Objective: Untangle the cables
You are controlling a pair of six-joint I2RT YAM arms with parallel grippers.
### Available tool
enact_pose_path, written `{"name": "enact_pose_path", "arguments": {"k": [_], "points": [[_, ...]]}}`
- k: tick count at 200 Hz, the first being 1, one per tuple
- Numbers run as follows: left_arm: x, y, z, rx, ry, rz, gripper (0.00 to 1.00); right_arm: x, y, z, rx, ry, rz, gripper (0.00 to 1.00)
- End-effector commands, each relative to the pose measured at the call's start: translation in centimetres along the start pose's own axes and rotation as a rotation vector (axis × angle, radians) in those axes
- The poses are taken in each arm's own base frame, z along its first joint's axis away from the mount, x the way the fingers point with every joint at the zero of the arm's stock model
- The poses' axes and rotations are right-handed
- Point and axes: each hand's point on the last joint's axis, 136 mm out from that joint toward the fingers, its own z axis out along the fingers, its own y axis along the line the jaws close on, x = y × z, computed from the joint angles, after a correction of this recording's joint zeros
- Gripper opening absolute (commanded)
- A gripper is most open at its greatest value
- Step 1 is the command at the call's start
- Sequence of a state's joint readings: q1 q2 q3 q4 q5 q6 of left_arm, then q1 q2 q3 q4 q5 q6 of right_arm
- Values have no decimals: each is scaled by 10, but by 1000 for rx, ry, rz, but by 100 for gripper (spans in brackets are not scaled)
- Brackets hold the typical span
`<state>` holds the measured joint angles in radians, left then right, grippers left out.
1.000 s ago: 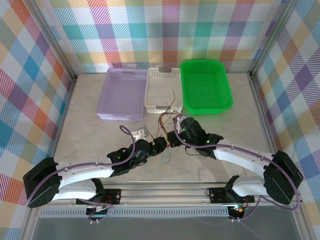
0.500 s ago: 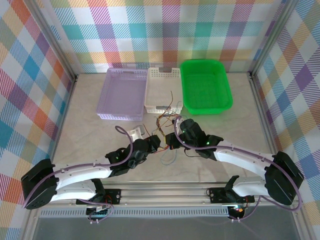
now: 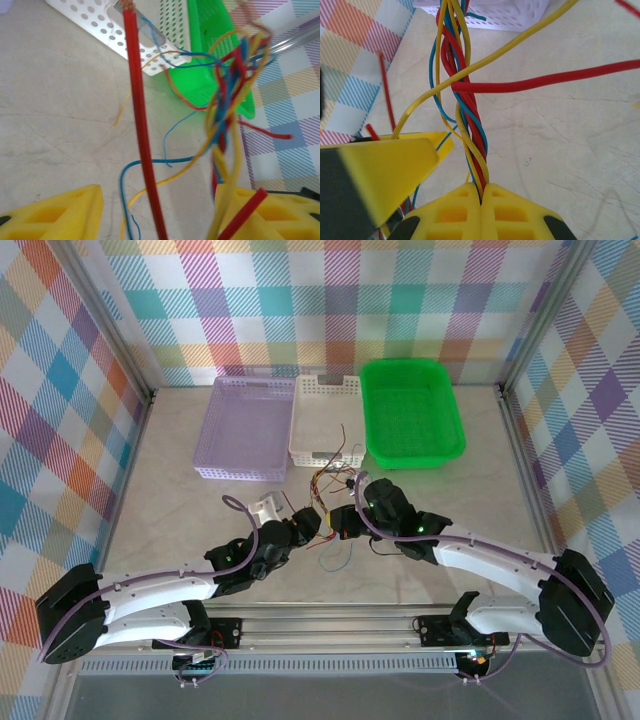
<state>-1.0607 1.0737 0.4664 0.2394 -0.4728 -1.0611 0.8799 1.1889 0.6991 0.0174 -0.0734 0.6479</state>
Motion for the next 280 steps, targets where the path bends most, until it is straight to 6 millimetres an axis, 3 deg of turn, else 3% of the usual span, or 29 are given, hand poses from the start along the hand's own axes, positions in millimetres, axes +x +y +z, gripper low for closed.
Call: {"name": "enact_pose_path", "arguments": {"k": [1, 33, 86, 151, 202, 258, 280], "points": [[4, 9, -2, -8, -4, -13, 60, -10, 21, -8, -71, -28, 6, 0], [5, 8, 1, 16, -8, -35, 55, -11, 30, -10, -110, -20, 24, 0], [6, -3, 3, 87, -16, -70, 58, -11, 36, -10, -135, -8, 44, 0], [19, -2, 4, 108, 11, -65, 36, -11, 42, -9, -167, -4, 69, 0], [16, 2, 2, 96, -9, -66, 0, -8, 42, -10, -170, 4, 73, 0], [-1, 27, -18, 59, -78, -88, 0, -3, 35, -13, -151, -8, 73, 0], [-6, 27, -25, 66, -87, -75, 0, -2, 35, -14, -164, -16, 71, 0]]}}
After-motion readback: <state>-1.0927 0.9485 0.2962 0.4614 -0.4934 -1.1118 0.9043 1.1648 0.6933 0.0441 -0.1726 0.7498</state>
